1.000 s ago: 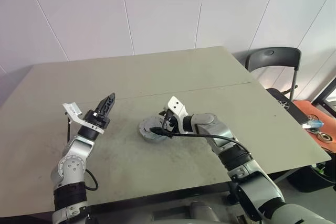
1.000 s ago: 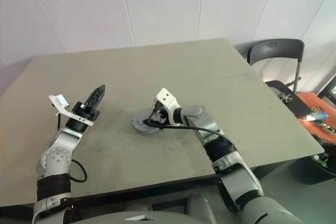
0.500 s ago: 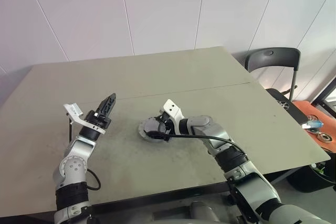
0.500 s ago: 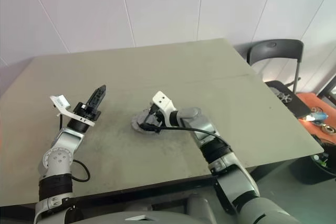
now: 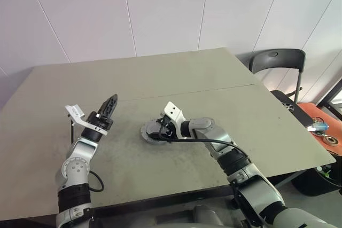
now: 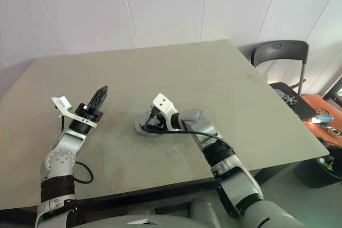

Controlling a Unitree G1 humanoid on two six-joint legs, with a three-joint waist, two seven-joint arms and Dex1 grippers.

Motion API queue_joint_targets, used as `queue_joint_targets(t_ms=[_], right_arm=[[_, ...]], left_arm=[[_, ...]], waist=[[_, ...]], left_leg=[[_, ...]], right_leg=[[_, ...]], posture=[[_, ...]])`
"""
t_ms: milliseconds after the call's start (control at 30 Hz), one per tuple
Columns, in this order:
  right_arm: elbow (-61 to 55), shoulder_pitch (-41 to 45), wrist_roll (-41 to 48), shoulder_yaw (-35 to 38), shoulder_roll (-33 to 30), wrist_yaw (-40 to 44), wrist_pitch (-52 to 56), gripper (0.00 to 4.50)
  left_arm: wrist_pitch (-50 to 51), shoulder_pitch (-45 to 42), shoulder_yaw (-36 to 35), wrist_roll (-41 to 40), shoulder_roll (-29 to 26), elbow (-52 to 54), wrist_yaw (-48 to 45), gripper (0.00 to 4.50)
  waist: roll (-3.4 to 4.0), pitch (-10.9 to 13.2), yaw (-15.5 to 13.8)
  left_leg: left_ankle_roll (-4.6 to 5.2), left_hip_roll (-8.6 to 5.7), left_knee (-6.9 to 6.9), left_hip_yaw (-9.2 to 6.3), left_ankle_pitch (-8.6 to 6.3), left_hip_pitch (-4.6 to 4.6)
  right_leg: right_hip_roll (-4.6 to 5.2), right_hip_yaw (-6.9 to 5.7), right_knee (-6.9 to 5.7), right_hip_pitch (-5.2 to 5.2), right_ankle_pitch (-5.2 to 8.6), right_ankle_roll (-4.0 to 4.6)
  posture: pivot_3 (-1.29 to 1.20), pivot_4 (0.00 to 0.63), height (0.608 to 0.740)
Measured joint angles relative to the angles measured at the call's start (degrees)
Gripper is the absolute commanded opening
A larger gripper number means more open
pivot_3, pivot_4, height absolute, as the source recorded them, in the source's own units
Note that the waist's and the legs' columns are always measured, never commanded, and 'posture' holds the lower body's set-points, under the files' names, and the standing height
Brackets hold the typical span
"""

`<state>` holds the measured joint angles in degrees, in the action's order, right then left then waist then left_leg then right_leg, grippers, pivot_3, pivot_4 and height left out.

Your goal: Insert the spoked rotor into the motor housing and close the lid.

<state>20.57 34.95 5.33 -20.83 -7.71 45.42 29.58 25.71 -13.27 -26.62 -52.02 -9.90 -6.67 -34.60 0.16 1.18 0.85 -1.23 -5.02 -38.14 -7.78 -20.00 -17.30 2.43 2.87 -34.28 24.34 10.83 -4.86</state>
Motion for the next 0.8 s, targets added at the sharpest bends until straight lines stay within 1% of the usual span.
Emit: queue_joint_targets(t_ms=[233,433,633,800], right_arm=[[3.1,0.0,5.0,6.3,2.1,0.3,2.6,3.23],[3.3,0.0,5.0,6.5,1.7,1.2,2.3,3.23],[1.0,-1.3,5.6,6.1,-0.3,6.0,1.4,3.23],[0.6,-2.0,6.8,6.6,-0.2,7.1,0.3,3.23]], left_arm=[[-0.1,-0.5,0.0,-1.1,0.2,-0.1,0.0,2.61],[-0.1,-0.4,0.0,-1.1,0.3,-0.5,0.0,2.61],[-0.1,-0.4,0.0,-1.2,0.8,-1.1,0.0,2.61],[-0.1,-0.4,0.0,-1.2,1.1,-1.1,0.0,2.61]], waist=[[0.01,0.0,0.0],[0.02,0.0,0.0],[0.02,0.0,-0.1],[-0.01,0.1,-0.1]], left_leg=[[0.00,0.00,0.00,-0.02,0.00,-0.05],[0.01,0.00,0.00,-0.03,0.00,-0.05],[0.07,-0.01,0.03,-0.07,-0.05,-0.17],[0.07,-0.01,0.14,-0.07,-0.06,-0.23]], right_leg=[[0.00,-0.01,0.02,0.03,0.00,0.01],[0.00,-0.02,0.03,0.03,0.00,0.00],[0.03,-0.05,0.14,0.10,0.02,-0.04],[0.05,-0.05,0.18,0.20,0.05,-0.07]], posture=[[0.00,0.000,0.740],[0.00,0.000,0.740],[0.00,0.000,0.740],[0.00,0.000,0.740]])
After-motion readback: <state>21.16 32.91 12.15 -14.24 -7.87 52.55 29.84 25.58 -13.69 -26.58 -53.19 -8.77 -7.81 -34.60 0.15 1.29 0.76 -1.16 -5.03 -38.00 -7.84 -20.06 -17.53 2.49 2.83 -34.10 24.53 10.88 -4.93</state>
